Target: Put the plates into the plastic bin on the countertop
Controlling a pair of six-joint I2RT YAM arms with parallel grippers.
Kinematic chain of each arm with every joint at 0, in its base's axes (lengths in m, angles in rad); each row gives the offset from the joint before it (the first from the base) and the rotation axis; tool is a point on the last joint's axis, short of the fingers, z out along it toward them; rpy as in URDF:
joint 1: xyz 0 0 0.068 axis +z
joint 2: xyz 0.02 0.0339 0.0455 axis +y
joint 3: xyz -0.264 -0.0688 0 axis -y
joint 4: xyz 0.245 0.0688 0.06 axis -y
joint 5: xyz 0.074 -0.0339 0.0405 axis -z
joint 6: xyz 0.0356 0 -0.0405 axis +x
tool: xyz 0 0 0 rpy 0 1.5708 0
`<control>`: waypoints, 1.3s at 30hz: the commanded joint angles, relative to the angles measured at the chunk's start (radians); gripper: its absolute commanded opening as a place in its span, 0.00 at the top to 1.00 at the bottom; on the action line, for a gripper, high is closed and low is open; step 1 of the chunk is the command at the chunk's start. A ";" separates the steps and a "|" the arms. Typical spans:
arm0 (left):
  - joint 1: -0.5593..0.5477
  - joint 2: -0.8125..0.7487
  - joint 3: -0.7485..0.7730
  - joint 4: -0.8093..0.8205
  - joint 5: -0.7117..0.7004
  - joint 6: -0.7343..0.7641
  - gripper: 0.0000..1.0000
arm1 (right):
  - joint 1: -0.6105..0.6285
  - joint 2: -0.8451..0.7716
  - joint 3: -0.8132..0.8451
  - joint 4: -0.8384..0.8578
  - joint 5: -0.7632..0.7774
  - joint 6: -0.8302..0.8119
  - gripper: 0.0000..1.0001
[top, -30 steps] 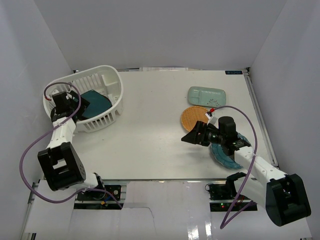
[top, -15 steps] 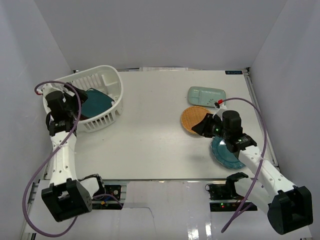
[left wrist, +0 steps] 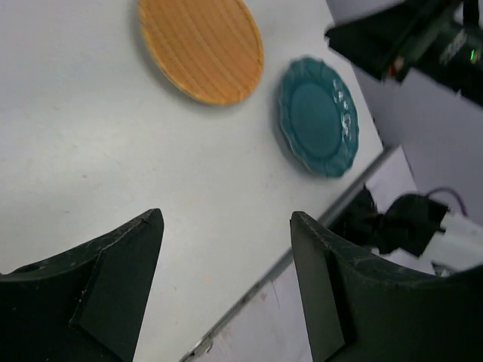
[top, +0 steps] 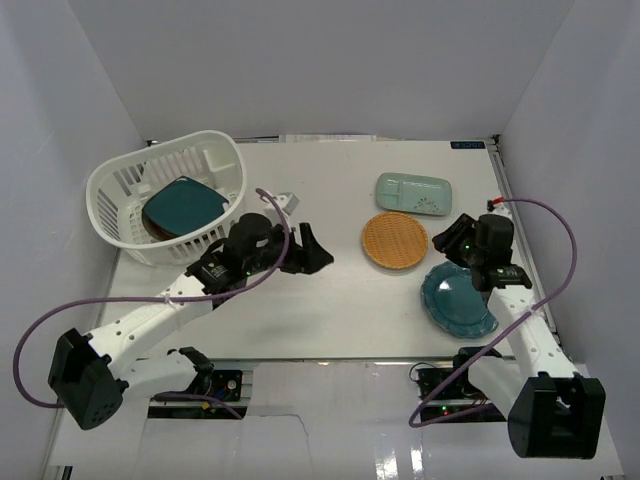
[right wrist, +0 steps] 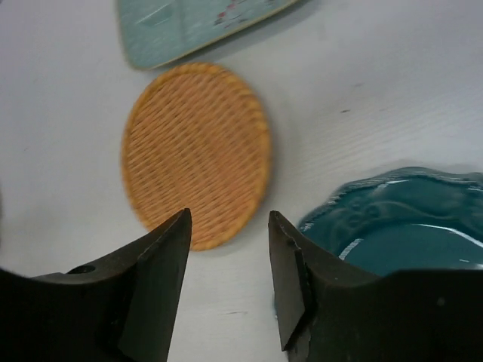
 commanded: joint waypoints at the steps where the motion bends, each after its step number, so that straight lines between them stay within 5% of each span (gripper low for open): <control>1: -0.123 0.019 0.022 0.045 0.107 0.073 0.21 | -0.190 -0.039 -0.031 -0.034 0.043 0.007 0.46; 6: -0.154 -0.031 0.039 0.027 0.208 0.170 0.20 | -0.421 -0.167 -0.129 -0.124 0.057 0.065 0.15; 9: -0.154 -0.076 0.025 0.013 0.205 0.219 0.18 | -0.461 -0.210 -0.134 -0.221 0.230 0.066 0.06; 14: -0.154 -0.149 0.016 -0.005 0.255 0.220 0.15 | -0.566 -0.221 -0.143 -0.335 0.365 0.036 0.02; 17: -0.152 -0.203 0.020 -0.013 0.241 0.236 0.13 | -0.595 -0.207 -0.151 -0.350 0.378 0.027 0.10; 25: -0.148 -0.221 0.033 -0.056 0.253 0.240 0.13 | -0.642 -0.113 -0.236 -0.304 0.092 0.045 0.10; 31: -0.132 -0.246 0.023 -0.045 0.238 0.234 0.13 | -0.650 -0.080 -0.381 -0.168 -0.078 0.071 0.00; 39: -0.119 -0.226 0.022 -0.042 0.238 0.228 0.13 | -0.649 -0.150 -0.499 0.012 -0.259 0.108 0.59</control>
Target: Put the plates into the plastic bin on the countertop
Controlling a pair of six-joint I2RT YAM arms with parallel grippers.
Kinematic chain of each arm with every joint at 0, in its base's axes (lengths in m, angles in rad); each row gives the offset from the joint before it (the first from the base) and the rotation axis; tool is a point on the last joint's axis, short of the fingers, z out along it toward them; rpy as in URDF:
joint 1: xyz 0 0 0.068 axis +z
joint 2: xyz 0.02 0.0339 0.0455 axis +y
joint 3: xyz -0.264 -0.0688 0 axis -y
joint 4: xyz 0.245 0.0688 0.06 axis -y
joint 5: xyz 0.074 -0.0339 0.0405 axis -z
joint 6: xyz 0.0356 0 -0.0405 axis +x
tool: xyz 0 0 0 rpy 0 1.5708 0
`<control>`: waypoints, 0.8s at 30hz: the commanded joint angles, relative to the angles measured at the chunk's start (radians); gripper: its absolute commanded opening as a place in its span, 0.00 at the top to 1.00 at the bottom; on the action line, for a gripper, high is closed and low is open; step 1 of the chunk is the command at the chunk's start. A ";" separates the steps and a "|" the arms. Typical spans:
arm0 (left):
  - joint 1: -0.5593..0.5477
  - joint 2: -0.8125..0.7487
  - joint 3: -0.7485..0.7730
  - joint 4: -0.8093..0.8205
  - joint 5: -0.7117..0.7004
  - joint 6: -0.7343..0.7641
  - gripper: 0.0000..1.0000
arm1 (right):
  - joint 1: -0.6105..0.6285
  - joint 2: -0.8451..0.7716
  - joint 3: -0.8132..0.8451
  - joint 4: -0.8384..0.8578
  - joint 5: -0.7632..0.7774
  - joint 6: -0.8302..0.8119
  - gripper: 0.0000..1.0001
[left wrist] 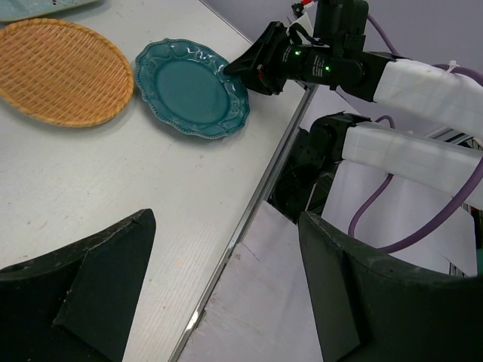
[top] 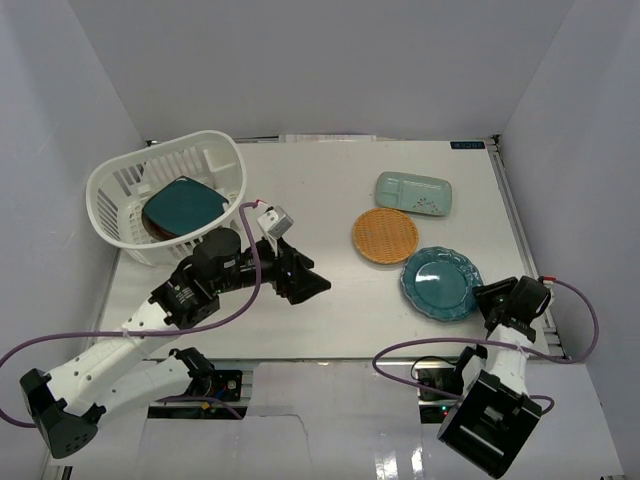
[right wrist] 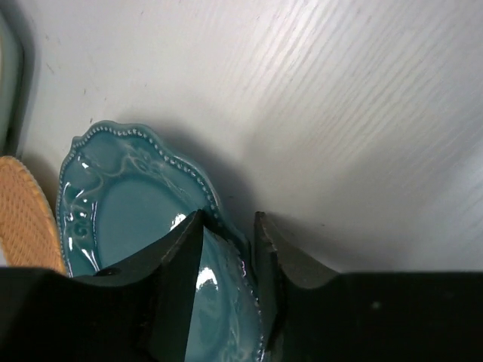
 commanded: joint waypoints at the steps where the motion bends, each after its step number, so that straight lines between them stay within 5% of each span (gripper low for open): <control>1: 0.013 0.002 0.015 0.009 -0.003 0.003 0.13 | 0.008 0.015 -0.090 -0.040 -0.144 0.027 0.63; 7: 0.014 0.027 0.007 0.010 -0.036 -0.005 0.14 | 0.004 -0.014 -0.128 0.007 -0.147 0.010 0.91; 17: 0.014 0.096 -0.024 0.085 -0.075 -0.099 0.14 | 0.006 -0.323 -0.023 -0.097 -0.271 -0.037 0.92; 24: 0.014 0.168 -0.074 0.208 -0.059 -0.222 0.14 | 0.009 -0.302 0.078 -0.080 -0.412 -0.014 0.92</control>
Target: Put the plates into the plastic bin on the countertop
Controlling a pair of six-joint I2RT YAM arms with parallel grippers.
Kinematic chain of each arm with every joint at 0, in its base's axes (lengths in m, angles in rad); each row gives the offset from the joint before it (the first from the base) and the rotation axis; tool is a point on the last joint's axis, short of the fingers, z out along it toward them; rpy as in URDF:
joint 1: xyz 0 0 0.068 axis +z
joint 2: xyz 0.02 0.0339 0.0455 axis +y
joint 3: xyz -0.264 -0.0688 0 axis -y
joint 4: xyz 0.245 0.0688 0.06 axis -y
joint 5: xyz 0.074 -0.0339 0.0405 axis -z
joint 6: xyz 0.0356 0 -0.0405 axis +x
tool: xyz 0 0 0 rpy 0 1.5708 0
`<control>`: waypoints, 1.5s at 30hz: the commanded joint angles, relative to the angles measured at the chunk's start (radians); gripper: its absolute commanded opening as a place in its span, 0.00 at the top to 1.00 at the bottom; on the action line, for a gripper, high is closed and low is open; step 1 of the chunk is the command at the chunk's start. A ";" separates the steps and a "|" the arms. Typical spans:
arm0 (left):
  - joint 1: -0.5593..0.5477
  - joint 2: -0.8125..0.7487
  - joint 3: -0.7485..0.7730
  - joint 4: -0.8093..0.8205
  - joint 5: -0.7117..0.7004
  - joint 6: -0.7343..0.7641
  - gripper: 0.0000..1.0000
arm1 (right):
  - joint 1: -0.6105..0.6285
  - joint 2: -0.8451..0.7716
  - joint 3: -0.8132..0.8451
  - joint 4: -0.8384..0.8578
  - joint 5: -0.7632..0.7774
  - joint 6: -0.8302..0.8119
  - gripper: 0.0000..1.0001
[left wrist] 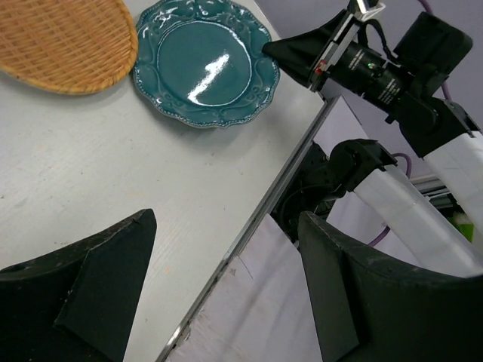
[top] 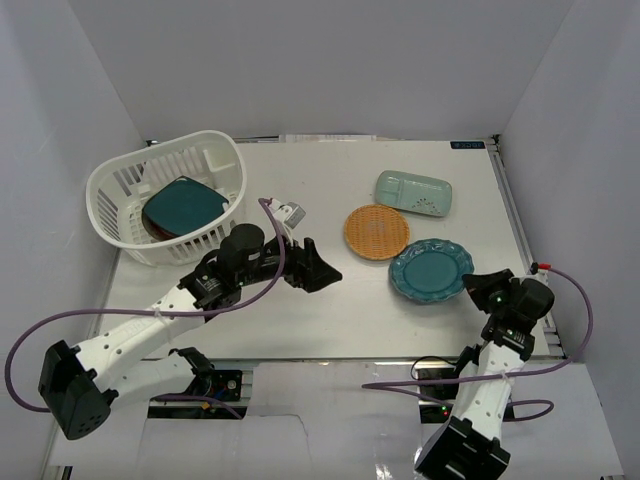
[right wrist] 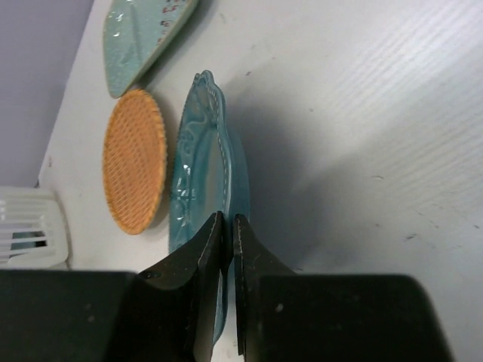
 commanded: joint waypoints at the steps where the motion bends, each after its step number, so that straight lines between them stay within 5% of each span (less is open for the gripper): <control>1: 0.003 0.025 -0.018 0.079 -0.004 -0.082 0.14 | 0.006 0.016 0.103 0.024 -0.113 0.002 0.92; 11: 0.003 0.090 -0.053 0.186 -0.012 -0.179 0.14 | 0.007 0.117 0.143 0.289 -0.255 0.185 0.92; 19: 0.002 0.163 -0.081 0.252 0.019 -0.239 0.09 | 0.006 0.168 0.224 0.336 -0.334 0.308 0.92; 31: 0.003 0.216 -0.004 0.234 0.028 -0.205 0.08 | 0.004 0.195 0.531 0.018 -0.254 0.160 0.92; 40: 0.009 0.266 0.021 0.319 -0.021 -0.204 0.02 | 0.147 0.186 0.459 0.336 -0.401 0.347 0.92; 45: 0.074 0.389 0.024 0.454 0.053 -0.263 0.02 | 0.326 0.263 0.451 0.451 -0.365 0.403 0.92</control>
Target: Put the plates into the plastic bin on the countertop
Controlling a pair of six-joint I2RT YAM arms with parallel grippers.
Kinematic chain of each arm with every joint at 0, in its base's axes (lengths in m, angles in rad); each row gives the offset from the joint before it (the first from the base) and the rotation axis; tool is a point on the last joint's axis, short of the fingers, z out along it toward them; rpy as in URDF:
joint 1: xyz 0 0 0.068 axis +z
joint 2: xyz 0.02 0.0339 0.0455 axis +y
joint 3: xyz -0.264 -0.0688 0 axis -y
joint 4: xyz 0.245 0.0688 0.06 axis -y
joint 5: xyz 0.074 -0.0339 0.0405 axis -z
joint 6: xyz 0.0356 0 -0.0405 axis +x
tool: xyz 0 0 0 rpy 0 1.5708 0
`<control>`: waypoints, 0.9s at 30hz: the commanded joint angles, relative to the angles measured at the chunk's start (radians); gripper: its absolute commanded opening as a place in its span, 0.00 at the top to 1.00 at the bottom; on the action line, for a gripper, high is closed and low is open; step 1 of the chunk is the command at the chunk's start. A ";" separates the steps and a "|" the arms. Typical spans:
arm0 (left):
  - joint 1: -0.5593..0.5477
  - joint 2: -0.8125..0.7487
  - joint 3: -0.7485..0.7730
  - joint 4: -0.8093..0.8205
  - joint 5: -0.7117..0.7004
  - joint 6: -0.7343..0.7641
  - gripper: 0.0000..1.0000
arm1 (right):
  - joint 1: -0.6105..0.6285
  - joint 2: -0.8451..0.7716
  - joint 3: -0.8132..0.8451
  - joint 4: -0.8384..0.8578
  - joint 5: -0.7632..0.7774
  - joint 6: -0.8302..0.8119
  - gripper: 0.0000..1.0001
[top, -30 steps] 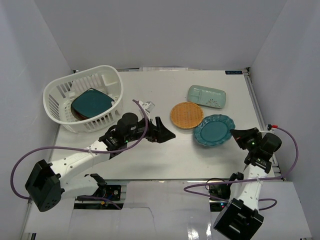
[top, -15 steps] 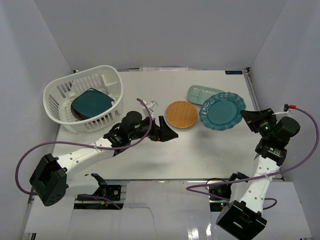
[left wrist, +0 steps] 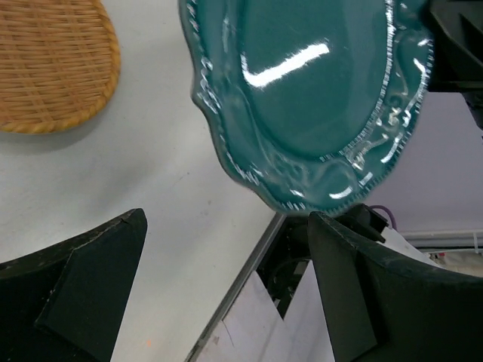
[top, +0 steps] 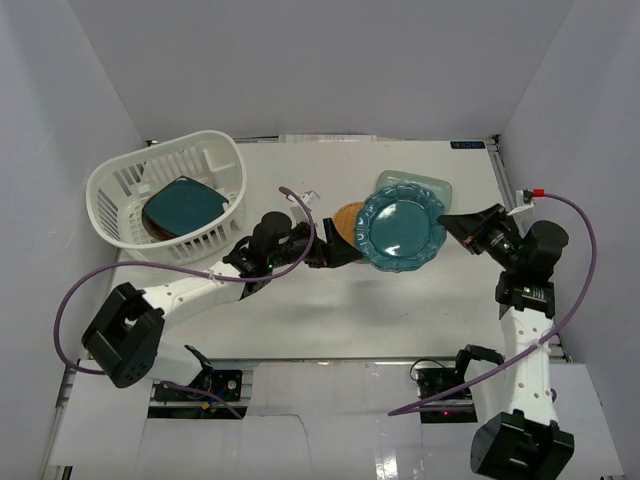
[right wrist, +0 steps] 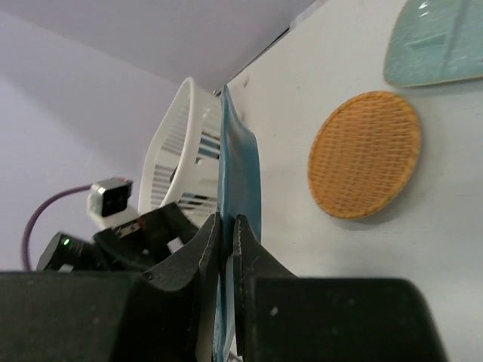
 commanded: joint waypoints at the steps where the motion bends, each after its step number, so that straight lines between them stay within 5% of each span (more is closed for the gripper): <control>1: 0.043 0.061 0.051 0.106 0.049 -0.032 0.02 | 0.120 0.043 0.012 0.284 -0.042 0.130 0.92; 3: 0.048 0.099 0.068 0.152 0.064 -0.029 0.02 | 0.158 0.069 0.007 0.327 -0.037 0.150 0.92; 6: 0.049 0.136 0.103 0.163 0.054 -0.015 0.18 | 0.201 0.118 -0.011 0.428 -0.045 0.188 0.92; 10: 0.060 0.136 0.109 0.160 0.009 -0.023 0.59 | 0.225 0.176 -0.016 0.481 -0.054 0.187 0.92; 11: 0.063 0.130 0.103 0.154 0.000 -0.025 0.76 | 0.231 0.196 -0.023 0.498 -0.059 0.184 0.92; 14: 0.075 0.107 0.097 0.136 -0.037 -0.026 0.98 | 0.247 0.239 -0.054 0.537 -0.069 0.188 0.92; 16: 0.093 0.078 0.096 0.126 -0.046 -0.029 1.00 | 0.257 0.264 -0.069 0.562 -0.069 0.182 0.92; 18: 0.106 0.055 0.099 0.102 -0.054 -0.029 1.00 | 0.260 0.273 -0.095 0.550 -0.047 0.159 0.76; 19: 0.126 0.028 0.100 0.093 -0.049 -0.031 1.00 | 0.267 0.273 -0.103 0.542 -0.019 0.150 0.46; 22: 0.193 -0.019 0.111 0.067 -0.017 -0.038 1.00 | 0.288 0.278 -0.115 0.512 0.004 0.107 0.13; 27: 0.365 -0.169 0.171 -0.053 0.038 -0.054 1.00 | 0.308 0.275 -0.131 0.505 -0.017 0.050 0.02</control>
